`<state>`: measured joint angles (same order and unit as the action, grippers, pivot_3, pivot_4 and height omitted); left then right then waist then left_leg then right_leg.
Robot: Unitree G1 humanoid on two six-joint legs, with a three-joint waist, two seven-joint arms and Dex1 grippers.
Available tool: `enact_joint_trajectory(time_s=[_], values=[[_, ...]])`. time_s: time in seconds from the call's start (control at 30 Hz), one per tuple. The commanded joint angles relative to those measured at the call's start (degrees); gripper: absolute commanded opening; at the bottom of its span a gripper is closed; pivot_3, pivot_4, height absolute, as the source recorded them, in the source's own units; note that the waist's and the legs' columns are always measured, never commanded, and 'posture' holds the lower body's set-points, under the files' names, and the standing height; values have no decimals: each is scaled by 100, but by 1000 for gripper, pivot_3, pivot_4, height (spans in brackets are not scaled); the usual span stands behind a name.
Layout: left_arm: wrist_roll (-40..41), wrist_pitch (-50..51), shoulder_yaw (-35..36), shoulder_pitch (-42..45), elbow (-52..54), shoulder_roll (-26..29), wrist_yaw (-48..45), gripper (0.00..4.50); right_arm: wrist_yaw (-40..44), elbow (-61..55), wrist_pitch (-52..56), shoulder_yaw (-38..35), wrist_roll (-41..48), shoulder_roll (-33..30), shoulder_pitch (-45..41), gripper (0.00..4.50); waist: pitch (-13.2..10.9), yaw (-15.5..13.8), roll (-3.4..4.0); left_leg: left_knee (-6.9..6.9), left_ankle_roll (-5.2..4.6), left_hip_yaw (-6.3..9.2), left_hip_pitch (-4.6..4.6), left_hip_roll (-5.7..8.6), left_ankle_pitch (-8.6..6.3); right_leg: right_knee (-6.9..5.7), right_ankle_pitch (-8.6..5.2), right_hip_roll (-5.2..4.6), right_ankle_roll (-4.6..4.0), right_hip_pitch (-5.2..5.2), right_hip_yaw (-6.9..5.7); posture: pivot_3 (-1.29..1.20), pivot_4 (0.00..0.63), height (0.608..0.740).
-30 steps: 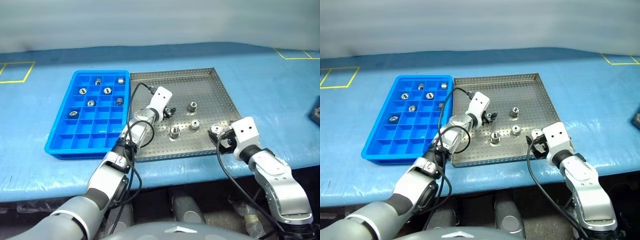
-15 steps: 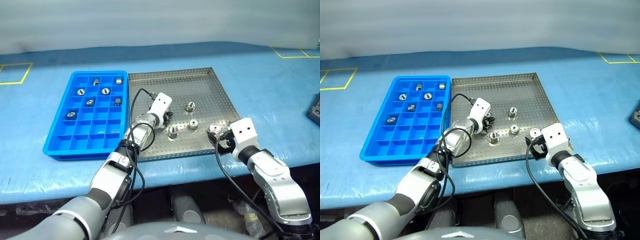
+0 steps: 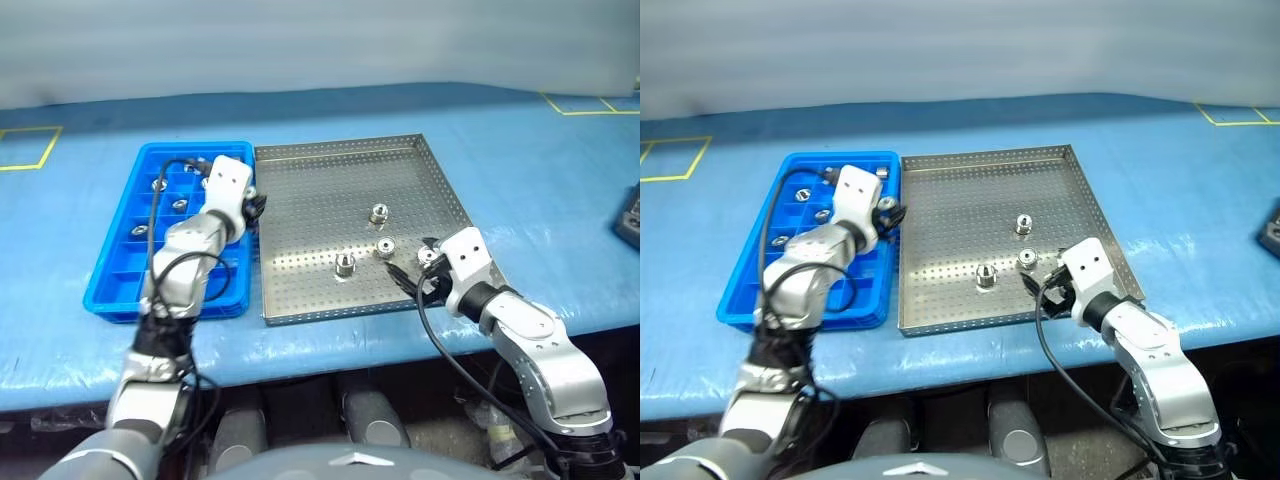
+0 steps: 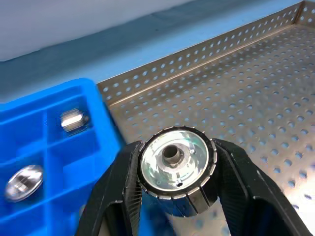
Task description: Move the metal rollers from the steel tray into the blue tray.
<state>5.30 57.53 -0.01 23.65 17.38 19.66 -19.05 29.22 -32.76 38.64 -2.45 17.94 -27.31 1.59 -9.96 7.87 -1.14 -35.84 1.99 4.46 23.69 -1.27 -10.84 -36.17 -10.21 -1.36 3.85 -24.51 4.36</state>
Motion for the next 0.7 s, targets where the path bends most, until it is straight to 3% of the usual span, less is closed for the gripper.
enact_joint_trajectory(time_s=[0.03,0.2,0.7], values=[[301,1018,354,-292,1384,229,-80,1839,583,-281,-259,137,573,12,-180,4500,-5,-144,-6,-6,0,2,1,0,0,0,0,-1,0,2,-3,14,150,740],[208,1712,828,-652,2162,310,281,1839,966,-122,-358,549,694,-68,-373,4500,-6,-414,-10,-17,0,6,0,0,0,5,0,-4,0,11,-15,83,150,740],[-117,2146,1657,-1411,2336,260,1108,1839,742,467,-514,756,222,-154,-803,4500,-6,-731,-11,-10,1,9,3,-2,0,10,0,-5,-1,8,-24,133,150,740]])
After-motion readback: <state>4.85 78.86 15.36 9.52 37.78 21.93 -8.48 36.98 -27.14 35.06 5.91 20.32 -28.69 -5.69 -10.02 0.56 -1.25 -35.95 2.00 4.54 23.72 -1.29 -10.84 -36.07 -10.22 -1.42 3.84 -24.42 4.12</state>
